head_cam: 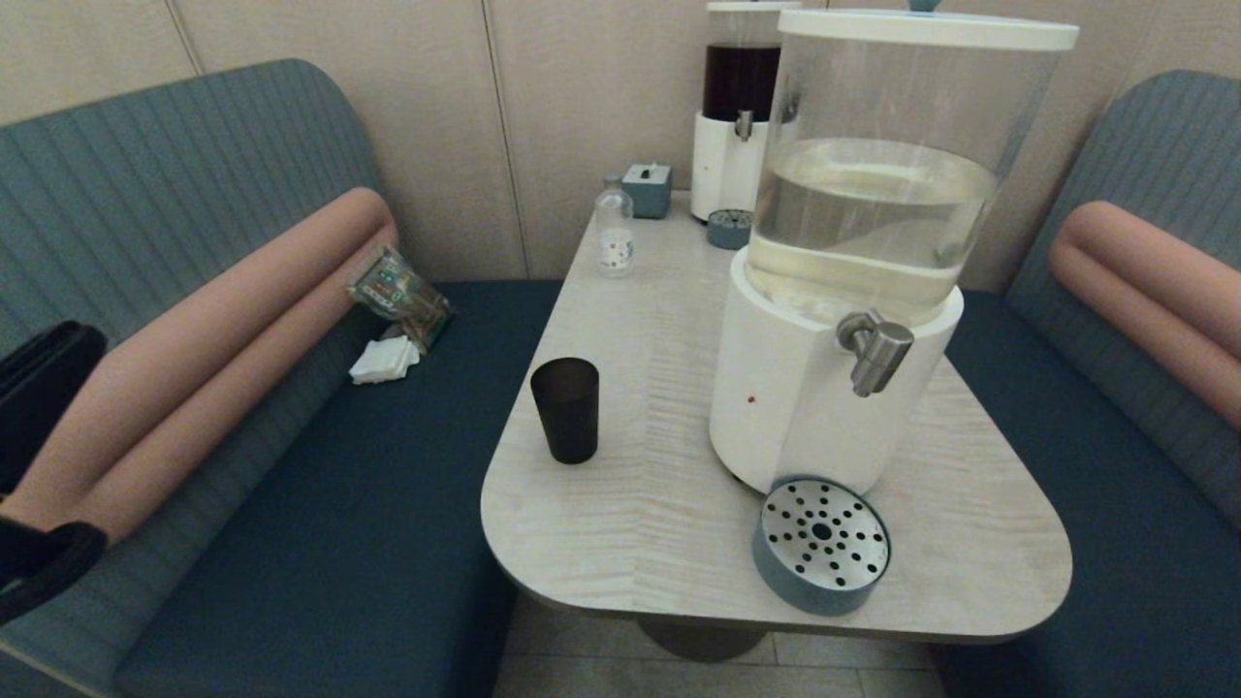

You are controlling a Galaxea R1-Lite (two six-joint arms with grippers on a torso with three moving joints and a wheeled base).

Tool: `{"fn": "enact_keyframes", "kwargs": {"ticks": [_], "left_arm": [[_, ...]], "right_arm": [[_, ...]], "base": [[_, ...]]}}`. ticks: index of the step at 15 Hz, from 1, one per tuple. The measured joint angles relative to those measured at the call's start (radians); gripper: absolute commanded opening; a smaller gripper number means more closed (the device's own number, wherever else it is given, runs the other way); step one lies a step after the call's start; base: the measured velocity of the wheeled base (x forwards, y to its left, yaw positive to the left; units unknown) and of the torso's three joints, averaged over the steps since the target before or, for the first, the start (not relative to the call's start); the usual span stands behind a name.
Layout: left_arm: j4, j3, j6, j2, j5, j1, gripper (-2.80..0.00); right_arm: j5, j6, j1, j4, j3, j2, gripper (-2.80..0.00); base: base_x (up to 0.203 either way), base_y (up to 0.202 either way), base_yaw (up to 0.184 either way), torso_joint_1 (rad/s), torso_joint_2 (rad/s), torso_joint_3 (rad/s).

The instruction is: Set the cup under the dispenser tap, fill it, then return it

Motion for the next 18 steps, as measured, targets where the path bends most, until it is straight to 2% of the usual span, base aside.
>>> {"fn": "enact_keyframes", "kwargs": {"ticks": [2,5,7,8,12,15,18], "left_arm": [[0.171,-0.031,0.03,-0.178,0.0,0.013,-2.8],[0.546,-0.153,0.073,-0.447,0.003,0.034,-2.8],[0.763,-0.22,0.098,-0.578,0.015,0.083,-2.8],[0.827,-0.233,0.118,-0.626,0.02,0.112,-2.8],[0.861,-0.168,0.171,-0.753,0.02,0.136,-2.8],[0.942,-0.115,0.24,-0.861,-0.02,0.138,-2.8],[0.926,0.004,0.245,-0.907,-0.044,0.138,-2.8]], "right_arm": [[0.0,0.0,0.0,0.0,0.0,0.0,-2.8],[0.0,0.0,0.0,0.0,0.0,0.0,-2.8],[0.0,0.0,0.0,0.0,0.0,0.0,-2.8],[0.0,0.0,0.0,0.0,0.0,0.0,-2.8],[0.0,0.0,0.0,0.0,0.0,0.0,-2.8],[0.0,0.0,0.0,0.0,0.0,0.0,-2.8],[0.0,0.0,0.0,0.0,0.0,0.0,-2.8]], "base": [[0.0,0.0,0.0,0.0,0.0,0.0],[0.0,0.0,0.0,0.0,0.0,0.0],[0.0,0.0,0.0,0.0,0.0,0.0],[0.0,0.0,0.0,0.0,0.0,0.0],[0.0,0.0,0.0,0.0,0.0,0.0],[0.0,0.0,0.0,0.0,0.0,0.0],[0.0,0.0,0.0,0.0,0.0,0.0]]}}
